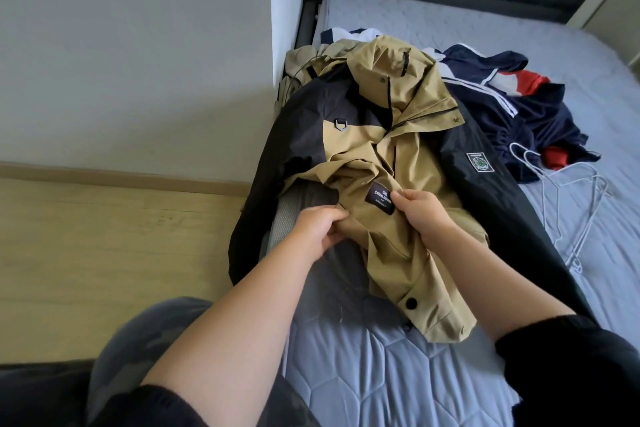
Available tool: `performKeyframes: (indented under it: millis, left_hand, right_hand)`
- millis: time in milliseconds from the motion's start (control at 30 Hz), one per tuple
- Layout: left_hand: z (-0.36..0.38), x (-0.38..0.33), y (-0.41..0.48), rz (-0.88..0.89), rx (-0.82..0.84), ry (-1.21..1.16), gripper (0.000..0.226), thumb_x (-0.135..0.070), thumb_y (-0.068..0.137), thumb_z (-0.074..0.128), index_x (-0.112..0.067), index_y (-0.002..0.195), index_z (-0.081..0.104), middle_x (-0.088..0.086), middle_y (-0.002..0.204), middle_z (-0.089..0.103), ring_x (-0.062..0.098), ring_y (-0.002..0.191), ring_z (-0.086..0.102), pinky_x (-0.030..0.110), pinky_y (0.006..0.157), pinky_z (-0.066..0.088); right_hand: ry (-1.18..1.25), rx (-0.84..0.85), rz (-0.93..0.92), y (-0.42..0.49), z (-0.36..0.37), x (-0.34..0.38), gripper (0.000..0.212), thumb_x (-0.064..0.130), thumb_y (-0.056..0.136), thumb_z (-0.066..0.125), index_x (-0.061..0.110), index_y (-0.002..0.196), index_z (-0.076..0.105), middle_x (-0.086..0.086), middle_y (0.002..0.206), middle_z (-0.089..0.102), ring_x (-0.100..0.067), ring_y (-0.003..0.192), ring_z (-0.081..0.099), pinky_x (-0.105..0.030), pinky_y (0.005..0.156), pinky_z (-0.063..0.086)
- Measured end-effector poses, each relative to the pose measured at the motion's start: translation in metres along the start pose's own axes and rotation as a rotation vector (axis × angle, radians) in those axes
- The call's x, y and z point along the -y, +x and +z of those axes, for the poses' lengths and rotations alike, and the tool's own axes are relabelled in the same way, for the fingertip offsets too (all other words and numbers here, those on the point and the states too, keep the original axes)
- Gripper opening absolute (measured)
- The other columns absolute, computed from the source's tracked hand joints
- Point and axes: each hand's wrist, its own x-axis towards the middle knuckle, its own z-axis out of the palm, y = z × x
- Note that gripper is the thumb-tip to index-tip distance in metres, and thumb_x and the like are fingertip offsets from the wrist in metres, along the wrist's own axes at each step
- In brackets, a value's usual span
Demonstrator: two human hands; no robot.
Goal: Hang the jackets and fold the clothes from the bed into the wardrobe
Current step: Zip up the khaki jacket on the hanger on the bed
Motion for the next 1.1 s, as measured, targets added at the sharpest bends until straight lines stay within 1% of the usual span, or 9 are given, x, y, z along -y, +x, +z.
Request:
performKeyframes:
  millis: [200,367,500,633,700,833,933,1033,1100]
  left_hand:
    - [-0.018,-0.049,-0.023,0.134,0.284,0.008,0.021,-0.006,0.08,0.064,-0.015,0.065,0.076,-0.001,0.064,0.068,0.008,0.054,0.063,0.018,0.044,0.048]
    - [-0.033,-0.056,-0.029,0.383,0.243,0.237,0.029,-0.009,0.083,0.065,-0.021,0.057,0.069,-0.003,0.094,0.069,0.016,0.086,0.064,0.024,0.073,0.049]
    - [-0.039,-0.056,-0.034,0.328,0.361,0.354,0.011,-0.021,0.078,0.072,-0.028,0.083,0.064,-0.005,0.088,0.067,0.015,0.086,0.06,0.026,0.074,0.049]
    - [-0.046,-0.053,-0.032,0.424,0.369,0.68,0.06,-0.002,0.071,0.077,-0.037,0.112,0.051,0.002,0.116,0.061,0.017,0.111,0.058,0.033,0.097,0.047]
    - [-0.046,-0.05,-0.031,0.524,0.266,0.795,0.059,-0.005,0.069,0.08,-0.042,0.107,0.055,-0.004,0.107,0.063,0.013,0.105,0.06,0.025,0.091,0.049]
    - [-0.048,-0.052,-0.031,0.651,0.052,0.759,0.028,-0.008,0.07,0.079,-0.034,0.075,0.069,-0.01,0.072,0.068,0.009,0.072,0.064,0.021,0.063,0.051]
    - [-0.049,-0.06,-0.034,0.643,-0.01,0.696,0.034,0.0,0.074,0.069,-0.033,0.067,0.07,-0.012,0.064,0.066,0.01,0.064,0.062,0.021,0.054,0.048]
    - [-0.048,-0.063,-0.037,0.663,-0.029,0.659,0.039,0.003,0.074,0.066,-0.035,0.065,0.07,-0.013,0.065,0.067,0.002,0.062,0.062,0.018,0.054,0.048]
    - [-0.046,-0.064,-0.038,0.685,-0.046,0.612,0.036,0.001,0.072,0.064,-0.033,0.064,0.07,-0.013,0.064,0.067,-0.002,0.059,0.06,0.015,0.054,0.047]
  right_hand:
    - [-0.352,-0.223,-0.219,0.002,0.01,0.015,0.052,0.036,0.087,0.066,0.007,0.047,0.048,0.002,0.044,0.042,-0.011,0.047,0.038,-0.019,0.043,0.03]
    - [-0.337,-0.231,-0.28,0.0,0.02,0.029,0.043,0.036,0.087,0.066,0.007,0.055,0.062,-0.006,0.053,0.053,-0.017,0.055,0.048,-0.029,0.053,0.04]
    - [-0.243,-0.287,-0.236,-0.001,0.022,0.024,0.04,0.034,0.086,0.067,0.003,0.061,0.067,-0.01,0.055,0.055,-0.018,0.057,0.049,-0.031,0.056,0.041]
    - [-0.16,-0.345,-0.152,-0.002,0.023,0.017,0.039,0.034,0.086,0.067,-0.003,0.073,0.069,-0.017,0.06,0.055,-0.017,0.059,0.047,-0.026,0.052,0.036]
    - [-0.148,-0.352,-0.15,-0.003,0.025,0.015,0.04,0.034,0.086,0.067,-0.005,0.078,0.069,-0.022,0.065,0.058,-0.017,0.06,0.047,-0.025,0.053,0.037]
    - [-0.182,-0.362,-0.152,-0.01,0.027,0.015,0.041,0.036,0.087,0.065,-0.001,0.069,0.066,-0.005,0.053,0.05,-0.018,0.055,0.046,-0.025,0.049,0.036]
    - [-0.141,-0.385,-0.259,-0.025,0.03,0.025,0.031,0.034,0.092,0.055,0.007,0.081,0.066,-0.004,0.07,0.063,-0.013,0.065,0.055,-0.025,0.058,0.041]
    - [-0.027,-0.173,-0.443,-0.058,0.038,0.038,0.04,0.044,0.09,0.049,0.009,0.076,0.063,-0.002,0.061,0.065,-0.003,0.051,0.054,-0.014,0.054,0.043]
    - [-0.161,-0.005,-0.554,-0.079,0.046,0.039,0.042,0.057,0.08,0.052,0.016,0.072,0.063,0.003,0.067,0.066,-0.003,0.062,0.058,-0.012,0.059,0.044]
